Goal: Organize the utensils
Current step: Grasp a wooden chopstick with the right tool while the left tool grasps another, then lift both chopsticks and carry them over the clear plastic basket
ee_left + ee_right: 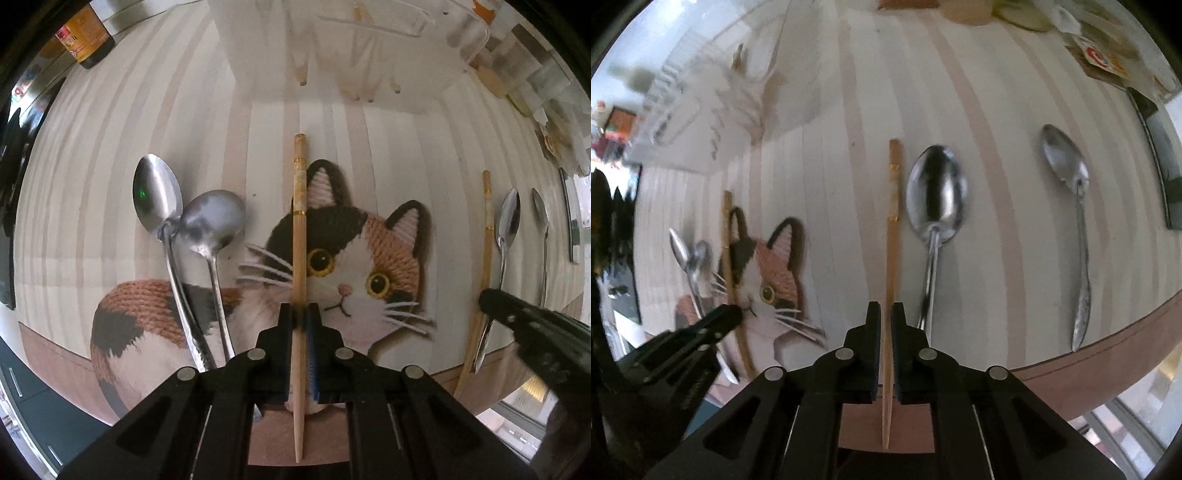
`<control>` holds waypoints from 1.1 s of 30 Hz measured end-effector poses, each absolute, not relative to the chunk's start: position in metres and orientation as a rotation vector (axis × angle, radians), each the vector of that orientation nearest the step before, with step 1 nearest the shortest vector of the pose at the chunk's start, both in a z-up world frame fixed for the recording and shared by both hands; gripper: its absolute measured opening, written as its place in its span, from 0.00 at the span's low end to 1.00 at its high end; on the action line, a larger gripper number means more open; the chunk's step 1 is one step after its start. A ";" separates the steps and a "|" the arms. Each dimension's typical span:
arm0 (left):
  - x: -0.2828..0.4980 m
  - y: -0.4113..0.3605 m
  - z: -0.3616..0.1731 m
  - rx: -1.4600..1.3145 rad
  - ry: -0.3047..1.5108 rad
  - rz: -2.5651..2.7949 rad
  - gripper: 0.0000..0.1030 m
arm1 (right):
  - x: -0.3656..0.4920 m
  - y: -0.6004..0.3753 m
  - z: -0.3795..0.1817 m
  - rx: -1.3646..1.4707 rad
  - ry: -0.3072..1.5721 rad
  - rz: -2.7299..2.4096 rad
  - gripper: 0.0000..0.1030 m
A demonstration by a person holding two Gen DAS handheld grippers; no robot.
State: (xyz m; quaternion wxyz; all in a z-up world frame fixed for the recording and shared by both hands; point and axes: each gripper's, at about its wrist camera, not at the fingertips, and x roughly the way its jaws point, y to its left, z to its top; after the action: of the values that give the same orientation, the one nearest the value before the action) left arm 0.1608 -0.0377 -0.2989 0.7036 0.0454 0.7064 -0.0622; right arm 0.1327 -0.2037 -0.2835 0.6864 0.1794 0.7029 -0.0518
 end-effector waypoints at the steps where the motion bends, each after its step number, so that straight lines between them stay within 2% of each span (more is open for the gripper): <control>1: 0.160 -0.037 -0.300 0.102 1.570 -0.136 0.05 | 0.130 -0.201 -0.286 0.375 1.582 -0.117 0.08; 9: 0.161 -0.044 -0.305 0.098 1.563 -0.133 0.05 | 0.116 -0.171 -0.277 0.196 1.578 -0.089 0.06; 16: 0.160 -0.041 -0.294 0.084 1.565 -0.121 0.07 | 0.107 -0.175 -0.268 0.158 1.581 -0.090 0.06; 22: 0.160 -0.039 -0.295 0.087 1.562 -0.115 0.07 | 0.120 -0.157 -0.285 0.158 1.582 -0.097 0.06; 27: 0.159 -0.040 -0.291 0.091 1.549 -0.105 0.04 | 0.124 -0.153 -0.292 0.168 1.578 -0.097 0.07; 30: 0.156 -0.042 -0.266 0.118 1.476 -0.108 0.04 | 0.120 -0.162 -0.286 0.233 1.565 -0.101 0.06; 33: 0.158 -0.039 -0.218 0.104 1.383 -0.133 0.04 | 0.119 -0.169 -0.258 0.282 1.503 -0.087 0.06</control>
State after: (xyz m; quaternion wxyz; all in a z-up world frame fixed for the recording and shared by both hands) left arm 0.1581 -0.0391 -0.2177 0.7669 0.0477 0.6370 -0.0612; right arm 0.1185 -0.1692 -0.2582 0.7208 0.1276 0.6802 -0.0392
